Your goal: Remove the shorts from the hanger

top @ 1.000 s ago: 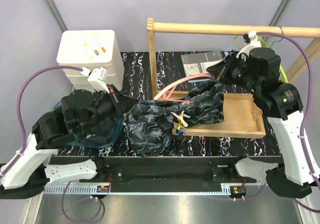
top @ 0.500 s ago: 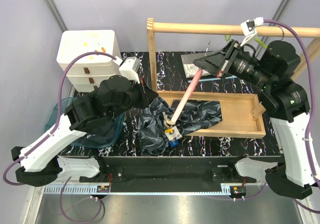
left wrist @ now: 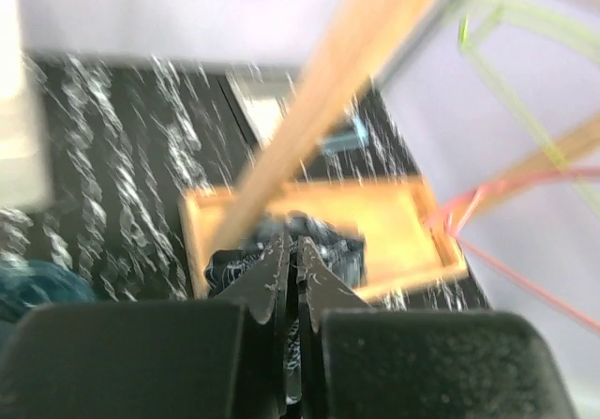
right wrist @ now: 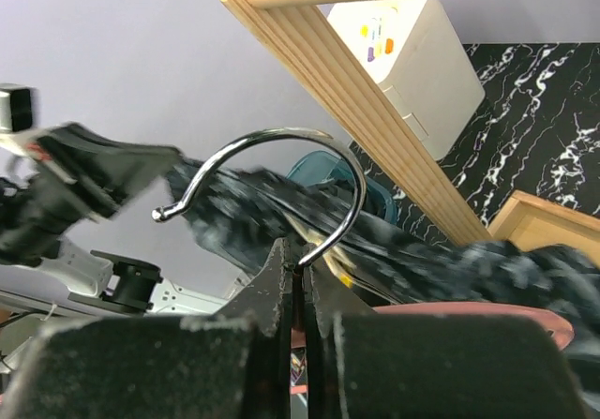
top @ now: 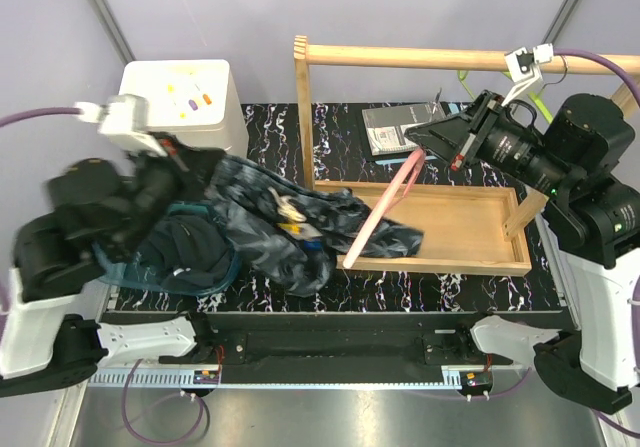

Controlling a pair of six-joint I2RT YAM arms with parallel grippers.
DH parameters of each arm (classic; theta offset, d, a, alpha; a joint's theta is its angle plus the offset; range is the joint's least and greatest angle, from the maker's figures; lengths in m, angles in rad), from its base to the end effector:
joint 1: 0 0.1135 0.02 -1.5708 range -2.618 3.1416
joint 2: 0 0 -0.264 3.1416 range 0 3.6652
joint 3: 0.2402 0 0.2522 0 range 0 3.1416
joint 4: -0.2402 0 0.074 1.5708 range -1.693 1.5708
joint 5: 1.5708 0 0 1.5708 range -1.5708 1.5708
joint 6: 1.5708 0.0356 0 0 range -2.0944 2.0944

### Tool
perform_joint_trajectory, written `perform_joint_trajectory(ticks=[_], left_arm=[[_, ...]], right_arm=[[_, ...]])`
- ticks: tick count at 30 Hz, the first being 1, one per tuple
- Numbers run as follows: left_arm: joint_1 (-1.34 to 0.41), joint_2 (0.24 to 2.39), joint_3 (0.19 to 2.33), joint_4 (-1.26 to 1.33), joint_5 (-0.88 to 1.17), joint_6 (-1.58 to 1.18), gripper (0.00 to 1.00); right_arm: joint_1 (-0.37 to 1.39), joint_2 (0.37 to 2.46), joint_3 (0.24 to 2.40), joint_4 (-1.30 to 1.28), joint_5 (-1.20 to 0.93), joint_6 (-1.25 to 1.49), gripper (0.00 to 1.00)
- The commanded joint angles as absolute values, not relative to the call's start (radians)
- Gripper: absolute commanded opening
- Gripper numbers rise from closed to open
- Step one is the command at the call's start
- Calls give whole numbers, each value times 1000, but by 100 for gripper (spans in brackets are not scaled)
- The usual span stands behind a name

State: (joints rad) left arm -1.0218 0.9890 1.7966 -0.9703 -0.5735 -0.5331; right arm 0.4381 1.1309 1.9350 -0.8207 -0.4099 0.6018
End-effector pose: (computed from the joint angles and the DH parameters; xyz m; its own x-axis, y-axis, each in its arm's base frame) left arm 0.0704 -0.0781 0.5357 -0.2950 -0.3359 -0.8945 0.3336 0.8411 -0.4258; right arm 0.1216 0.0726 0.5686 -0.4369 0.3687 -0.8205 -0.6096 0.5493 0.5715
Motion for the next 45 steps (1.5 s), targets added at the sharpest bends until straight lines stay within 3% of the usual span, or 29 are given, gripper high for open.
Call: perform_joint_trajectory(ticks=[1,7,11,22,26,33,45], left_arm=[[-1017,1008,1980,-959,-794,-319,0],[-1017,1106,2204,-792,-900,-46,0],[-1017,1120,2221,-414,-954,231,0],[-1017,1359,2479,76,-873,903,0],[-977,1345,2415,146,-853,942,0],[-773,1388,2502,80,-732,864,0],[-457,1370,2445,3,-677,773,0]], right_arm=[[436,1181,2035,-851,-416,558,0],[436,1224,2140,-936,-442,546,0],[436,1224,2132,-936,-456,580,0],[436,1252,2192,-1022,-463,574,0],[436,1275,2221,-1052,-465,563,0],[436,1307,2243,-1074,-482,545,0],[436,1370,2312,-1138,-497,489,0]])
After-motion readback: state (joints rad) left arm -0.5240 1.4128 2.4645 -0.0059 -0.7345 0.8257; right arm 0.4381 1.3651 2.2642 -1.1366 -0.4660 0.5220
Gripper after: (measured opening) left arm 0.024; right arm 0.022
